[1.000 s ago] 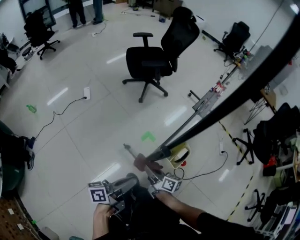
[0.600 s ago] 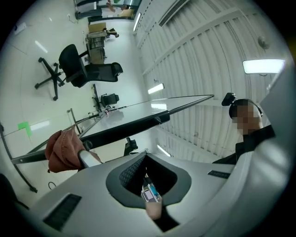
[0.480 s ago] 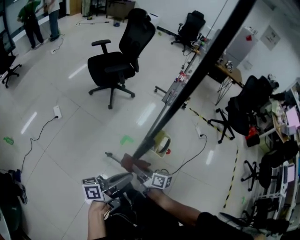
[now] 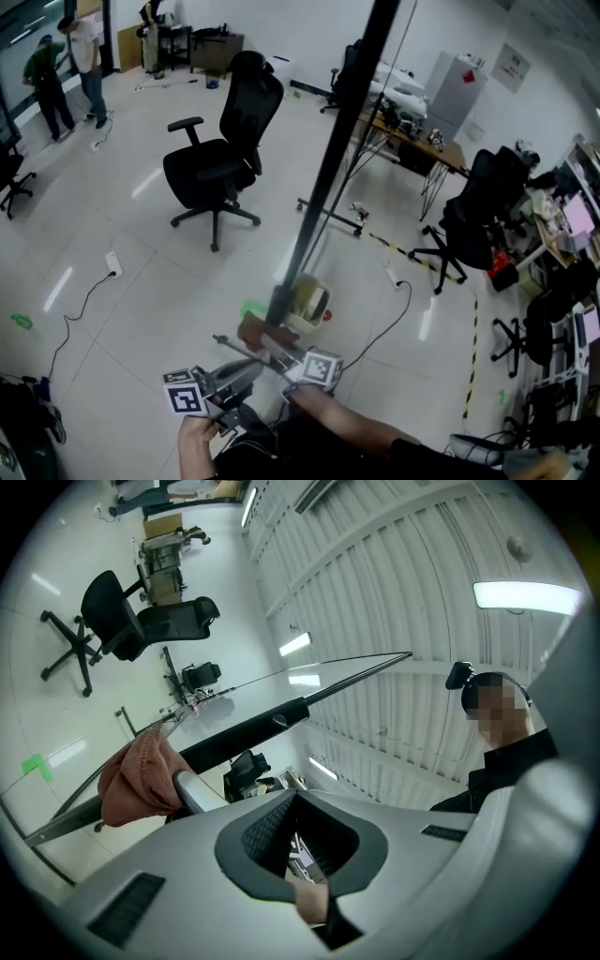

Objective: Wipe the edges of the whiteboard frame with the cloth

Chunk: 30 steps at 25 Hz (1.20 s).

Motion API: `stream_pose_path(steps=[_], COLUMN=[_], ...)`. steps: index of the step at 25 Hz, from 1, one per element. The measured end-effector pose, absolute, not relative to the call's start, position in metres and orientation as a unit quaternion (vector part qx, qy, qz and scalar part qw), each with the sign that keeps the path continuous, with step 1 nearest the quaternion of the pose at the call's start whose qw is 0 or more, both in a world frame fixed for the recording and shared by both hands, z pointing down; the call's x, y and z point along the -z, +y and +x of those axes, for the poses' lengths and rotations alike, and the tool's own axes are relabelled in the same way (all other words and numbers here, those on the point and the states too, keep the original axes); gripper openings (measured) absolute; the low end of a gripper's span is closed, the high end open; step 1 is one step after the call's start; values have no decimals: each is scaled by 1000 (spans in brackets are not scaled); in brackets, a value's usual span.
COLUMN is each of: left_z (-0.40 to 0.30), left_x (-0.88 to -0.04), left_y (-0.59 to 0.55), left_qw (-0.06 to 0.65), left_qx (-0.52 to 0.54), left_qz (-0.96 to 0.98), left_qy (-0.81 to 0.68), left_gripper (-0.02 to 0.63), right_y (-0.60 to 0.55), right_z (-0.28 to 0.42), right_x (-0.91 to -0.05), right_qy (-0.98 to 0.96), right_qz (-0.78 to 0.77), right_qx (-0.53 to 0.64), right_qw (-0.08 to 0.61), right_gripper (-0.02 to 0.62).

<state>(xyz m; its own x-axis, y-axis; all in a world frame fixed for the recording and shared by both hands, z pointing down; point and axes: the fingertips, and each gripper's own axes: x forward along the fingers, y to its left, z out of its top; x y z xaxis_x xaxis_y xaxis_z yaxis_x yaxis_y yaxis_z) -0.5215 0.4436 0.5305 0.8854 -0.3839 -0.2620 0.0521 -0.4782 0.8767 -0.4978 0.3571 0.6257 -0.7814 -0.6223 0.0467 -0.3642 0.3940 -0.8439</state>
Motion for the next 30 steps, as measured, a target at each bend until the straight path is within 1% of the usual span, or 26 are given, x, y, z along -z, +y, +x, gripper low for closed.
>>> stream_pose_path(steps=[6,12,17,25,30], left_z=[-514,-502,-491,-493,-494], left_x=[-515,-502,-492,-475,-465], left_y=[440,437,439,444,445], left_qw=[491,479,476,468,458], left_qx=[220,204,200,205,206], left_qz=[836,847,851,855,860], left_qy=[-106,-106,-97,-92,-92], left_gripper=[-3,-3,-3,-3,-3], right_y=[361,361,365,370,371], right_z=[-492,-490,-484,-483,-480], right_x=[-601,-569,-562,-535,-514], right_qy=[841,851,858,867,884], right_qz=[-280,-259,-247,-238,-237], right_qx=[445,433,423,403,364], right_qw=[129,142,153,170,171], right_gripper=[89,89,89,91,91])
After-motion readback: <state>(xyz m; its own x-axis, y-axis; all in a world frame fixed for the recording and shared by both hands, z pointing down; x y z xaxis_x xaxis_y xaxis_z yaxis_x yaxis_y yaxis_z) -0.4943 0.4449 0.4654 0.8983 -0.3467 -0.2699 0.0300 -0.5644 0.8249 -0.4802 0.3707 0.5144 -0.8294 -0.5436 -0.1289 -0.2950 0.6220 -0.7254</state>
